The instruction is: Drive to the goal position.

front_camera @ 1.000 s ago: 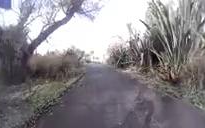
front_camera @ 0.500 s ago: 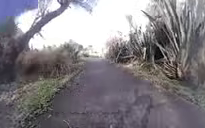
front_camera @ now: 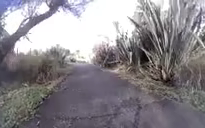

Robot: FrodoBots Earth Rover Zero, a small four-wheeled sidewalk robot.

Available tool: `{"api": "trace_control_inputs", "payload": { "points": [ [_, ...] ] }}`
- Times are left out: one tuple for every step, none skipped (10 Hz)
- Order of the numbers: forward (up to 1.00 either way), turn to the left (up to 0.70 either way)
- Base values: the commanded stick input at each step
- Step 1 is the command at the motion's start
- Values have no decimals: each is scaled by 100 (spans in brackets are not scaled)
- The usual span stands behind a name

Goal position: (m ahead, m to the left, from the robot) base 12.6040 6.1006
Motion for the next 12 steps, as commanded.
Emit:
{"api": "trace_control_inputs", "payload": {
  "points": [
    [0, -85],
    [0, -85],
    [0, -85],
    [0, -85],
    [0, -85],
    [0, -85],
    [0, -84],
    [0, -64],
    [0, -45],
    [0, -26],
    [0, -6],
    [36, 14]
  ]
}}
